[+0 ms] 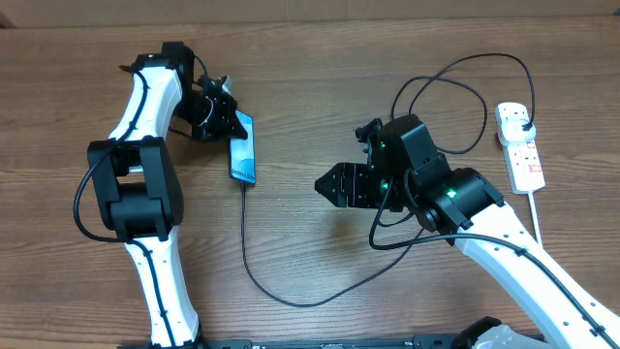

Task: Plug charger to phone and switch on socket
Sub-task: 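Lower the plugged-in phone flat onto the table with the left gripper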

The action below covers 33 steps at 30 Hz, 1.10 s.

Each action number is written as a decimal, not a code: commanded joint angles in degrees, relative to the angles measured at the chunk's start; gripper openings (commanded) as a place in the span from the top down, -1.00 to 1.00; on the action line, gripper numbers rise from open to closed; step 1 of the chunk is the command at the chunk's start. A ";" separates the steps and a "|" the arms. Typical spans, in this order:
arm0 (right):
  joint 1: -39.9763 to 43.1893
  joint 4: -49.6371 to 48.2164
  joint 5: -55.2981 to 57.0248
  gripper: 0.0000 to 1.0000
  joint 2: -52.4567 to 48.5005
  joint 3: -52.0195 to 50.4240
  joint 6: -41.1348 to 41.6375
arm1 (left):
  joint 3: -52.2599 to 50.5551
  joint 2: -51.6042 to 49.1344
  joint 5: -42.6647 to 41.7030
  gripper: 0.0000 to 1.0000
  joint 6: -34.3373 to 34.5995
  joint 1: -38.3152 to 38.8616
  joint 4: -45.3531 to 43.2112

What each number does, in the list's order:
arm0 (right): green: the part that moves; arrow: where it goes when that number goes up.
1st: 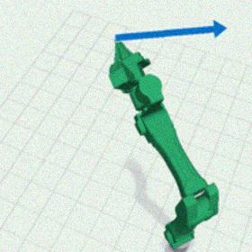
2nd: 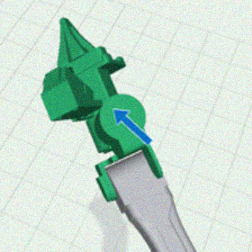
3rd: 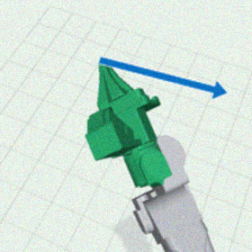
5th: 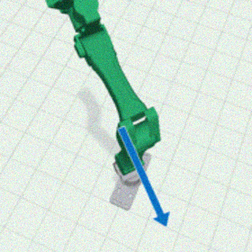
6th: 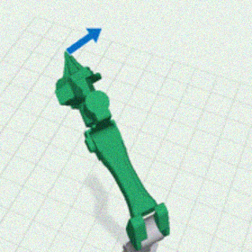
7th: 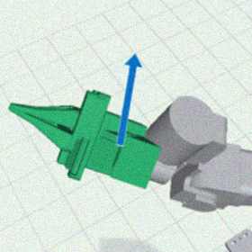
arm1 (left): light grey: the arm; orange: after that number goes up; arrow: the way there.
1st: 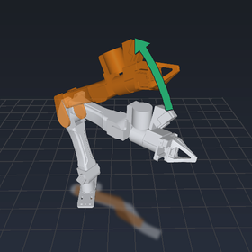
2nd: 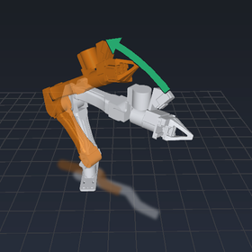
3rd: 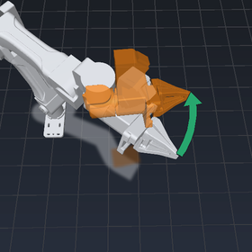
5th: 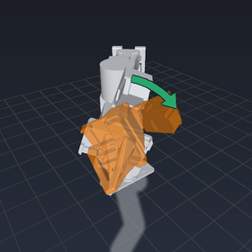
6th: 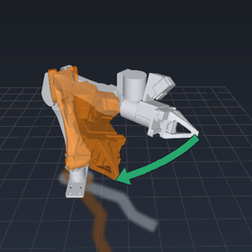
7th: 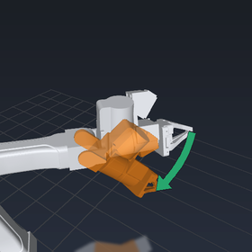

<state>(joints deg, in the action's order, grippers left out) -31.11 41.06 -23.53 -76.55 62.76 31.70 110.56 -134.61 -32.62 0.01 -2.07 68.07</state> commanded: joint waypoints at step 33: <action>0.24 0.76 0.61 -0.33 -0.09 0.28 -0.46 | -7.28 -0.09 9.31 0.53 1.70 1.77 -5.16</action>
<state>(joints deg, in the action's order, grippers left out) -31.11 41.69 -23.55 -76.58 62.76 31.70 105.89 -134.34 -28.67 1.54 -0.40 63.42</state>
